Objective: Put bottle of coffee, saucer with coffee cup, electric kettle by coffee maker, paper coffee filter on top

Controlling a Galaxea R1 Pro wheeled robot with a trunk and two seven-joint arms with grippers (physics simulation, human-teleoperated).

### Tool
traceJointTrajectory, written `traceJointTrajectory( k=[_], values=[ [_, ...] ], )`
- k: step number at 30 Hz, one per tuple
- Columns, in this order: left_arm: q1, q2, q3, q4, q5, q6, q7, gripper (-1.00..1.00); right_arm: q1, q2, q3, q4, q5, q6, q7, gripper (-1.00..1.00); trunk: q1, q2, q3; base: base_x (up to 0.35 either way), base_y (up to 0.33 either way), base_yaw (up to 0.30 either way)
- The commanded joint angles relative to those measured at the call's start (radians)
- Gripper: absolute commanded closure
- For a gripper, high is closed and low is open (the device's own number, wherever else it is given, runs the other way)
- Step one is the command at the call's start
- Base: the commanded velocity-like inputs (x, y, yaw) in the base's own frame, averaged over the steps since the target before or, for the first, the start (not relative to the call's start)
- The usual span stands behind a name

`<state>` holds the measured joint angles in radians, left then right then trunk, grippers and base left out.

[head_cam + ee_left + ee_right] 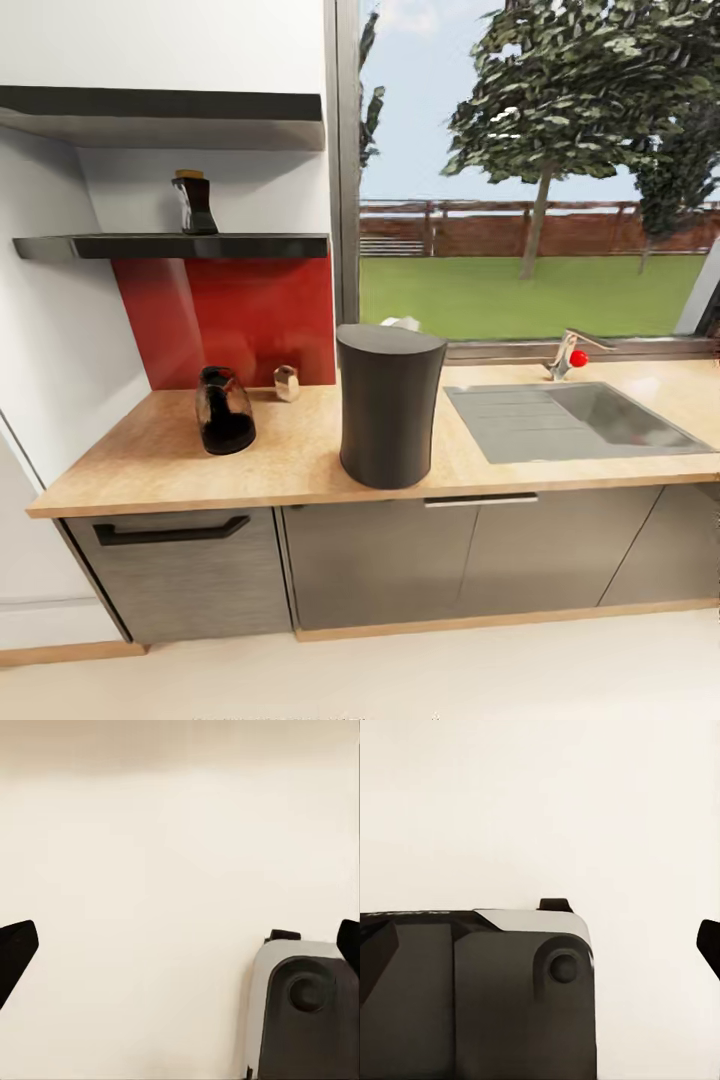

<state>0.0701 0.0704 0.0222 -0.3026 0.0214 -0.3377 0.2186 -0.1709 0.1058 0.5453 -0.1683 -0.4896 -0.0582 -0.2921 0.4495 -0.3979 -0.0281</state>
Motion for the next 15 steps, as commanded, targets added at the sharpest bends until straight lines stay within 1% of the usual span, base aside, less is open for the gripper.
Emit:
traceJointTrajectory(
  k=[1,2,3,4,5,6,7,8,9,10,11,12,13,14,15],
  values=[
    [-0.004,0.0,0.002,-0.015,0.003,-0.008,0.0,-1.0,-0.001,0.0,0.009,0.001,-0.011,-0.004,-0.004,-1.0,0.0,-0.002,-0.002,-0.047,0.014,-0.043],
    [-0.034,-0.001,0.002,-0.088,0.003,-0.07,0.001,-1.0,-0.001,0.001,0.01,0.001,-0.01,-0.005,-0.004,-1.0,0.0,-0.002,-0.002,-0.012,0.004,-0.011],
    [-0.056,-0.003,0.003,-0.118,0.003,-0.106,0.001,-1.0,-0.001,0.001,0.011,0.002,-0.01,-0.006,-0.004,-1.0,0.0,-0.002,-0.002,-0.006,0.002,-0.006],
    [-0.065,-0.003,0.003,-0.126,0.003,-0.117,0.001,-1.0,-0.001,0.001,0.011,0.002,-0.01,-0.006,-0.004,-1.0,0.0,-0.002,-0.002,-0.005,0.002,-0.005],
    [-0.136,-0.004,0.004,-0.162,0.005,-0.161,0.001,-1.0,-0.001,0.002,0.013,0.002,-0.009,-0.006,-0.004,-1.0,0.0,-0.002,-0.002,-0.001,0.0,-0.001],
    [-0.193,-0.005,0.005,-0.174,0.008,-0.193,0.001,-1.0,-0.001,0.003,0.013,0.003,-0.009,-0.006,-0.004,-1.0,0.0,-0.002,-0.002,0.0,0.0,0.0],
    [-0.223,-0.007,0.005,-0.178,0.009,-0.213,0.001,-1.0,-0.001,0.003,0.013,0.003,-0.009,-0.006,-0.004,-1.0,0.0,-0.002,-0.002,0.0,0.0,0.0],
    [-0.252,-0.013,0.005,-0.18,0.009,-0.232,0.001,-1.0,-0.001,0.003,0.013,0.003,-0.009,-0.006,-0.004,-1.0,0.0,-0.002,-0.002,0.0,0.0,0.0],
    [-0.266,-0.018,0.004,-0.181,0.009,-0.241,0.001,-1.0,-0.001,0.003,0.013,0.003,-0.009,-0.006,-0.004,-1.0,0.0,-0.002,-0.002,0.0,0.0,0.0],
    [-0.347,-0.045,-0.002,-0.186,0.002,-0.263,0.0,-1.0,-0.001,0.004,0.013,0.003,-0.009,-0.006,-0.004,-1.0,0.0,-0.002,-0.002,0.0,0.0,0.0],
    [-0.386,-0.056,-0.007,-0.193,-0.001,-0.268,0.0,-1.0,-0.001,0.005,0.013,0.003,-0.009,-0.006,-0.004,-1.0,0.0,-0.002,-0.002,0.0,0.0,0.0],
    [-0.415,-0.063,-0.012,-0.204,-0.004,-0.272,0.0,-1.0,-0.001,0.005,0.013,0.003,-0.009,-0.006,-0.004,-1.0,0.0,-0.002,-0.002,0.0,0.0,0.0],
    [-0.426,-0.066,-0.014,-0.211,-0.004,-0.274,0.0,-1.0,-0.001,0.006,0.013,0.003,-0.009,-0.006,-0.004,-1.0,0.0,-0.002,-0.002,0.0,0.0,0.0],
    [-0.456,-0.077,-0.018,-0.269,-0.007,-0.277,0.0,-1.0,-0.001,0.006,0.013,0.003,-0.009,-0.006,-0.004,-1.0,0.0,-0.002,-0.002,0.0,0.0,0.0],
    [-0.461,-0.081,-0.019,-0.296,-0.007,-0.278,0.0,-1.0,-0.001,0.006,0.013,0.003,-0.009,-0.006,-0.004,-1.0,0.0,-0.002,-0.002,0.0,0.0,0.0]
  ],
)
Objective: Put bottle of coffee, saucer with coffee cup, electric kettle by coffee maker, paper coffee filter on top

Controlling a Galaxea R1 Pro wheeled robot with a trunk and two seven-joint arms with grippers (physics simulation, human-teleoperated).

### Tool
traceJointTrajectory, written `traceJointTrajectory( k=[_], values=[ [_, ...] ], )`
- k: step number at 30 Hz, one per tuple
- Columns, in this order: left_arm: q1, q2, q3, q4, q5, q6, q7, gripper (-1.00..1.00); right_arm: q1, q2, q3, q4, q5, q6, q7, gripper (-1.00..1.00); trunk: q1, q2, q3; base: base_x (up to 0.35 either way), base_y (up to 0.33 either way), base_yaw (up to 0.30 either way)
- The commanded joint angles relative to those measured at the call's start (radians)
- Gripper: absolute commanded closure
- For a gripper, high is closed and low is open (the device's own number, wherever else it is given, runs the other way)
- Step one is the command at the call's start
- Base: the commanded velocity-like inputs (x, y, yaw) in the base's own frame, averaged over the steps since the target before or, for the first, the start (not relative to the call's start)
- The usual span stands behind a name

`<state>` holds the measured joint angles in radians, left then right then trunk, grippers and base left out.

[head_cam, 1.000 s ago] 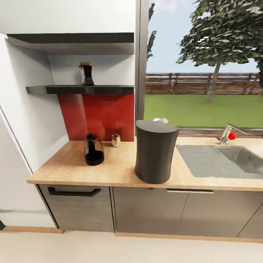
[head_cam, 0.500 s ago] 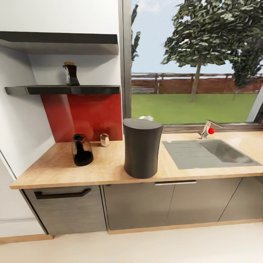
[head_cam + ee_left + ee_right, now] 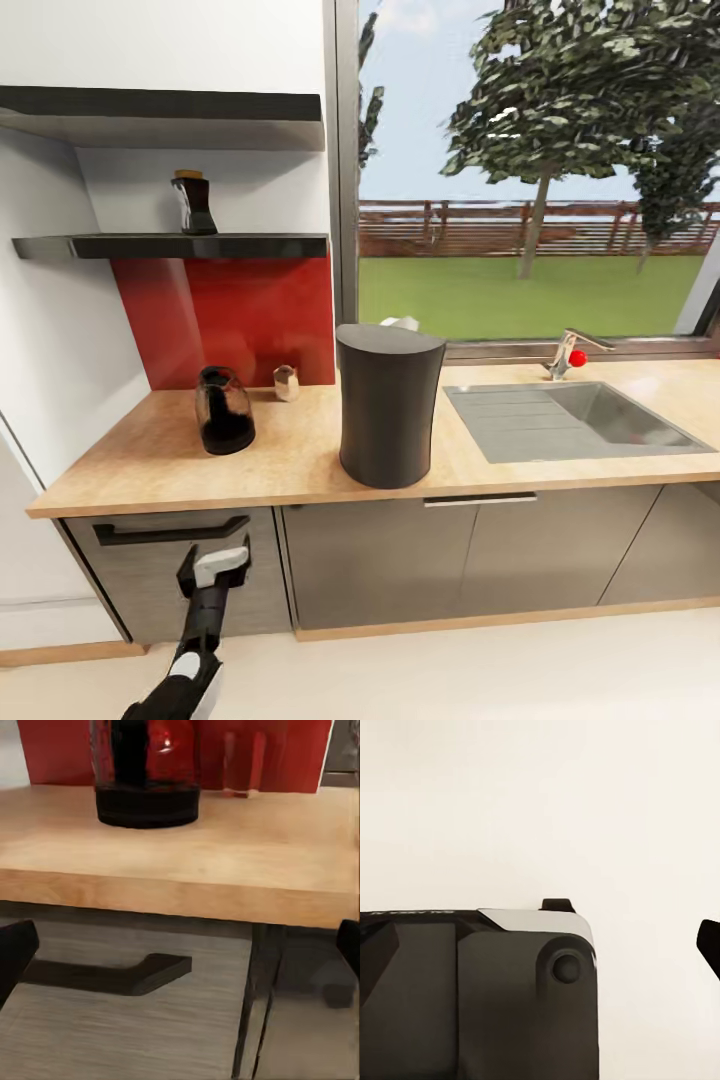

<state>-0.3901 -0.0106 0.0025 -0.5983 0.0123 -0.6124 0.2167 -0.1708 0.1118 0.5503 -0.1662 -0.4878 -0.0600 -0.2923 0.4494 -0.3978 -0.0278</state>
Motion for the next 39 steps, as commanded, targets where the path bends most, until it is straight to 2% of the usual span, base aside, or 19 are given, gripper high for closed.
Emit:
traceJointTrajectory(
  k=[1,6,8,13,22,26,27,30,31,33,35,36,39],
  values=[
    [-0.004,-0.004,-0.002,-0.025,0.002,-0.004,0.001,-1.0,-0.001,0.0,0.008,0.0,-0.011,-0.004,-0.004,-1.0,0.001,-0.002,-0.002,0.0,0.0,0.0],
    [-0.016,-0.009,-0.013,-0.119,0.0,-0.002,0.001,-1.0,-0.001,0.0,0.008,0.0,-0.011,-0.005,-0.004,-1.0,0.001,-0.002,-0.002,0.0,0.0,0.0],
    [-0.038,-0.01,-0.014,-0.147,0.0,-0.001,0.002,-1.0,-0.001,0.0,0.008,0.0,-0.011,-0.005,-0.004,-1.0,0.001,-0.002,-0.002,0.0,0.0,0.0],
    [-0.118,-0.012,-0.014,-0.191,0.0,0.003,0.008,-1.0,-0.001,0.0,0.008,0.001,-0.011,-0.005,-0.004,-1.0,0.001,-0.002,-0.002,0.0,0.0,0.0],
    [-0.251,-0.015,-0.013,-0.338,0.002,0.011,0.015,-1.0,-0.001,-0.001,0.008,0.001,-0.011,-0.006,-0.004,-1.0,0.001,-0.002,-0.002,0.0,0.0,0.0],
    [-0.337,-0.015,-0.013,-0.403,-0.001,0.023,0.016,-1.0,-0.001,-0.001,0.008,0.002,-0.011,-0.006,-0.004,-1.0,0.001,-0.002,-0.002,0.0,0.0,0.0],
    [-0.385,-0.016,-0.013,-0.452,-0.002,0.064,0.025,-1.0,-0.001,0.0,0.008,0.002,-0.011,-0.006,-0.004,-1.0,0.001,-0.002,-0.002,0.0,0.0,0.0],
    [-0.444,-0.014,-0.014,-0.484,-0.004,0.171,0.051,-1.0,-0.001,0.0,0.008,0.001,-0.011,-0.006,-0.004,-1.0,0.001,-0.002,-0.002,0.0,0.0,0.0],
    [-0.523,-0.014,-0.015,-0.504,-0.011,0.26,0.057,-1.0,-0.001,0.0,0.008,0.001,-0.011,-0.006,-0.004,-1.0,0.001,-0.002,-0.002,0.0,0.0,0.0],
    [-0.593,-0.014,-0.015,-0.508,-0.053,0.378,0.06,-1.0,-0.001,0.0,0.008,0.002,-0.011,-0.006,-0.004,-1.0,0.001,-0.002,-0.002,0.0,0.0,0.0],
    [-0.625,-0.014,-0.015,-0.51,-0.081,0.438,0.061,-1.0,-0.001,0.0,0.008,0.002,-0.011,-0.005,-0.004,-1.0,0.001,-0.002,-0.002,0.0,0.0,0.0],
    [-0.671,-0.014,-0.014,-0.514,-0.104,0.501,0.061,-1.0,-0.001,0.0,0.008,0.002,-0.011,-0.006,-0.004,-1.0,0.001,-0.002,-0.002,0.0,0.0,0.0],
    [-0.713,-0.015,-0.014,-0.517,-0.114,0.556,0.061,-1.0,-0.001,0.0,0.008,0.002,-0.011,-0.005,-0.004,-1.0,0.001,-0.002,-0.002,0.0,0.0,0.0]
  ],
)
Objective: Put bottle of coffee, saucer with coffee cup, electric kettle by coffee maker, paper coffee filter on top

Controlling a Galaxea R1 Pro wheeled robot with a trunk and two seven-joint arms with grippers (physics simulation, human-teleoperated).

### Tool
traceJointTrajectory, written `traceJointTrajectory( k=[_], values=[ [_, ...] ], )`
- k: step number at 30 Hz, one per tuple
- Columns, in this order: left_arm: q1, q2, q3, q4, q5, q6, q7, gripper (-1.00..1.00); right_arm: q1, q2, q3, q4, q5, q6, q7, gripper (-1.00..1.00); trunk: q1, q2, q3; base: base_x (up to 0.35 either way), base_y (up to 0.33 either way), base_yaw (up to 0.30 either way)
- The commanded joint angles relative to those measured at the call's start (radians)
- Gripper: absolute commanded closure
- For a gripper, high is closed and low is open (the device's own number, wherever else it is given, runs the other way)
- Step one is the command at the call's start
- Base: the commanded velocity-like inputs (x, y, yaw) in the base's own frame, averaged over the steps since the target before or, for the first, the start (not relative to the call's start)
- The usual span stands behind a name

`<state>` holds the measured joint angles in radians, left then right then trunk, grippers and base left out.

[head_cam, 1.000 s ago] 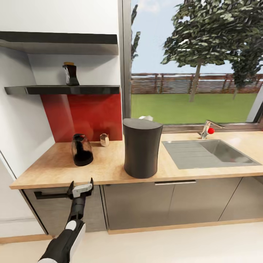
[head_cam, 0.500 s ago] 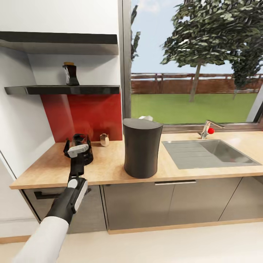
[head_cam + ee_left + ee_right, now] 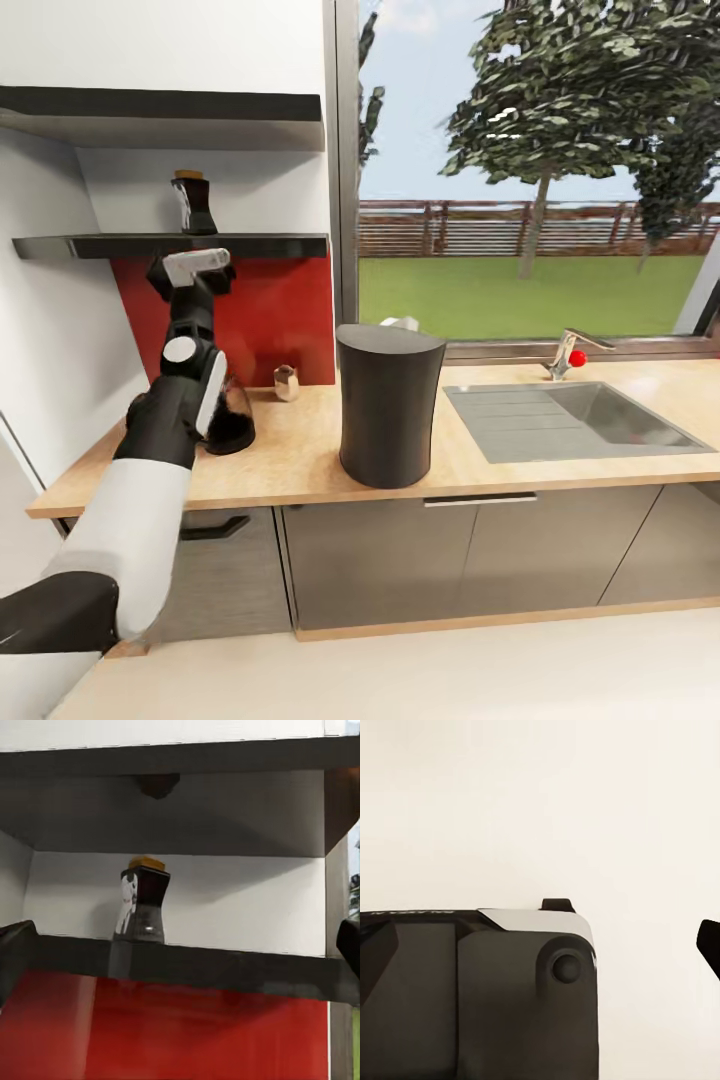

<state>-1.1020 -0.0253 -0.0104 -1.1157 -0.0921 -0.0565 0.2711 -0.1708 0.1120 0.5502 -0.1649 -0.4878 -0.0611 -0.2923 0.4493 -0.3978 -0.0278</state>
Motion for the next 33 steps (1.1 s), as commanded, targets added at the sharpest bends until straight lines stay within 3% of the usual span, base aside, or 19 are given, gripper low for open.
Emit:
traceJointTrajectory(
  k=[1,4,5,6,18,19,21,25,28,29,33],
  values=[
    [-0.023,0.0,-0.001,0.0,-0.011,0.031,0.007,-1.0,-0.001,0.0,0.008,0.001,-0.011,-0.005,-0.004,-1.0,0.001,-0.002,-0.002,0.0,0.0,0.0],
    [-0.091,-0.001,0.0,0.009,-0.012,0.139,0.001,-1.0,-0.001,-0.001,0.008,0.001,-0.011,-0.005,-0.004,-1.0,0.001,-0.002,-0.002,0.0,0.0,0.0],
    [-0.173,-0.004,0.0,0.045,-0.012,0.253,-0.003,-1.0,-0.001,-0.001,0.008,0.001,-0.011,-0.005,-0.004,-1.0,0.001,-0.002,-0.002,0.0,0.0,0.0],
    [-0.202,-0.004,0.0,0.061,-0.011,0.279,-0.003,-1.0,-0.001,-0.001,0.008,0.001,-0.011,-0.005,-0.004,-1.0,0.001,-0.002,-0.002,0.0,0.0,0.0],
    [-0.533,0.007,-0.001,0.363,-0.012,0.514,-0.012,-1.0,-0.001,-0.002,0.008,0.001,-0.011,-0.005,-0.004,-1.0,0.001,-0.002,-0.002,0.0,0.0,0.0],
    [-0.597,0.008,-0.002,0.426,-0.015,0.545,-0.013,-1.0,-0.001,-0.002,0.008,0.001,-0.011,-0.005,-0.004,-1.0,0.001,-0.002,-0.002,0.0,0.0,0.0],
    [-0.646,0.01,-0.003,0.495,-0.018,0.558,-0.013,-1.0,-0.001,-0.002,0.008,0.001,-0.01,-0.005,-0.004,-1.0,0.001,-0.002,-0.002,0.0,0.0,0.0],
    [-0.72,0.012,-0.003,0.611,-0.041,0.565,-0.01,-1.0,-0.001,-0.004,0.009,0.003,-0.006,-0.004,-0.002,-1.0,0.001,-0.002,-0.002,0.0,0.0,0.0],
    [-0.725,0.012,-0.003,0.619,-0.062,0.564,-0.008,-1.0,-0.001,-0.007,0.01,0.024,-0.003,-0.003,-0.001,-1.0,0.001,-0.002,-0.002,0.0,0.0,0.0],
    [-0.726,0.012,-0.002,0.622,-0.07,0.567,-0.011,-1.0,-0.001,-0.02,0.01,0.069,-0.004,-0.003,-0.001,-1.0,0.001,-0.002,-0.002,0.0,0.0,0.0],
    [-0.704,0.012,0.021,0.599,-0.051,0.585,-0.033,-1.0,0.022,-0.02,0.012,0.09,0.001,-0.01,0.01,-1.0,0.001,-0.002,-0.003,0.0,0.0,0.0]
  ],
)
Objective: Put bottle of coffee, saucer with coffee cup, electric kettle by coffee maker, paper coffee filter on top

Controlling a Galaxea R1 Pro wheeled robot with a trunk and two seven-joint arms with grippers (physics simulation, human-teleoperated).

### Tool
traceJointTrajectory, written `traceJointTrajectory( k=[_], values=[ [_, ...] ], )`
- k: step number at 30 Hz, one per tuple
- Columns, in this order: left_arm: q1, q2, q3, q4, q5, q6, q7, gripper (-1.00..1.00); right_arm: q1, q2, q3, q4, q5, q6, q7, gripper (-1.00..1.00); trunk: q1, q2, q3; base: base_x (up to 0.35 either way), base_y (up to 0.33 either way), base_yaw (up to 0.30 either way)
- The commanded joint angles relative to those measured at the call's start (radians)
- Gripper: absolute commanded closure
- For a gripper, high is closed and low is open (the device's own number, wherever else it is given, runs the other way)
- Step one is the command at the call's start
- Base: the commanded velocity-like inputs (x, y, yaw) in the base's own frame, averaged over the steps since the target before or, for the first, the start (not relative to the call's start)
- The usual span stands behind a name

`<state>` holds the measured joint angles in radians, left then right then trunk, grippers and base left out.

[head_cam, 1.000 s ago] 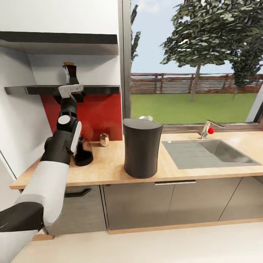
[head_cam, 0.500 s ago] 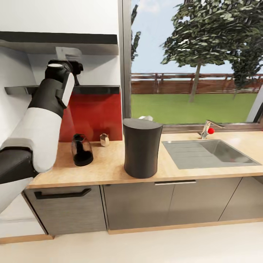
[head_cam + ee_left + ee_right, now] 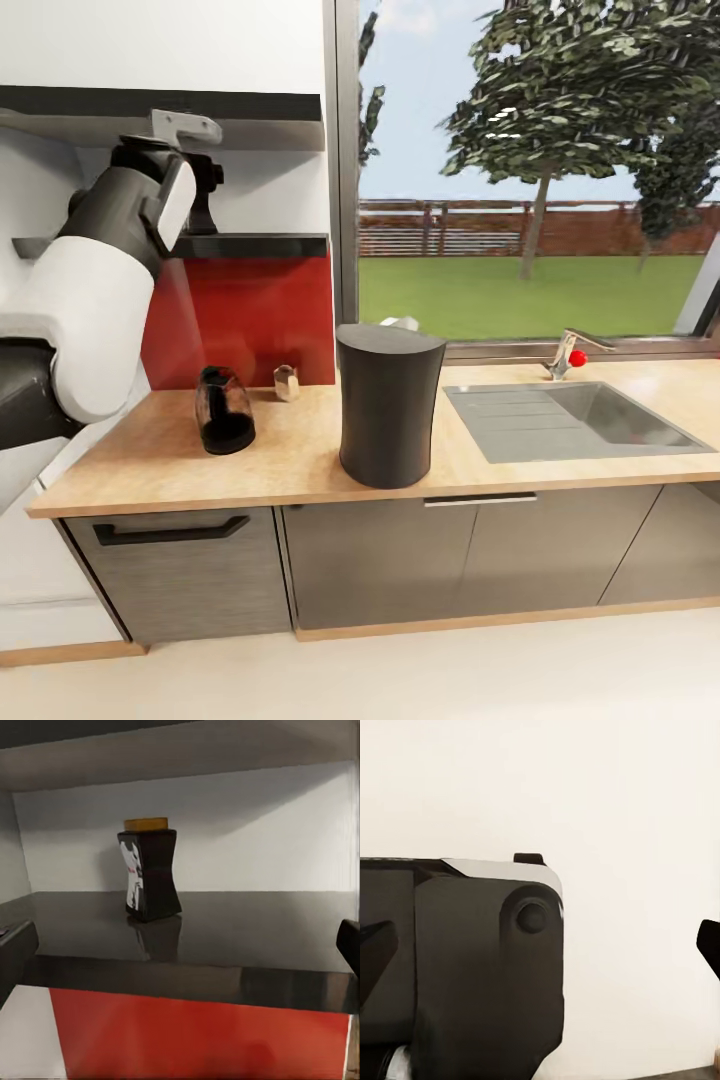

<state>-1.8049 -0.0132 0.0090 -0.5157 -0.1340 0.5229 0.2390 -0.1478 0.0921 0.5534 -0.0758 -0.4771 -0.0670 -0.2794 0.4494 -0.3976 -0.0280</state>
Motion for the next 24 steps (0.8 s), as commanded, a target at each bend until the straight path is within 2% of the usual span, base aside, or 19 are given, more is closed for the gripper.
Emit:
traceJointTrajectory(
  k=[1,4,8,18,24],
  values=[
    [0.005,-0.005,0.006,0.005,-0.015,0.001,0.005,-1.0,0.005,0.005,0.009,0.003,-0.01,0.001,-0.009,-1.0,0.001,-0.002,-0.002,0.0,0.0,0.0],
    [0.022,-0.007,0.011,0.022,-0.018,-0.003,0.021,-1.0,-0.003,0.005,0.009,0.011,-0.011,0.005,-0.019,-1.0,0.001,-0.002,-0.002,0.0,0.0,0.0],
    [0.045,-0.007,0.02,0.044,-0.009,-0.003,0.03,-1.0,-0.005,-0.016,0.01,0.02,-0.014,0.007,-0.021,-1.0,0.001,-0.002,-0.002,0.0,0.0,0.0],
    [0.101,-0.008,0.024,-0.012,-0.007,0.0,0.029,-1.0,-0.004,-0.024,0.01,0.034,-0.015,0.006,-0.021,-1.0,0.001,-0.002,-0.002,0.0,0.0,0.0],
    [0.134,-0.005,0.023,-0.036,-0.007,0.032,0.028,-1.0,-0.004,-0.025,0.01,0.041,-0.015,0.006,-0.02,-1.0,0.001,-0.002,-0.002,0.0,0.0,0.0]
  ],
)
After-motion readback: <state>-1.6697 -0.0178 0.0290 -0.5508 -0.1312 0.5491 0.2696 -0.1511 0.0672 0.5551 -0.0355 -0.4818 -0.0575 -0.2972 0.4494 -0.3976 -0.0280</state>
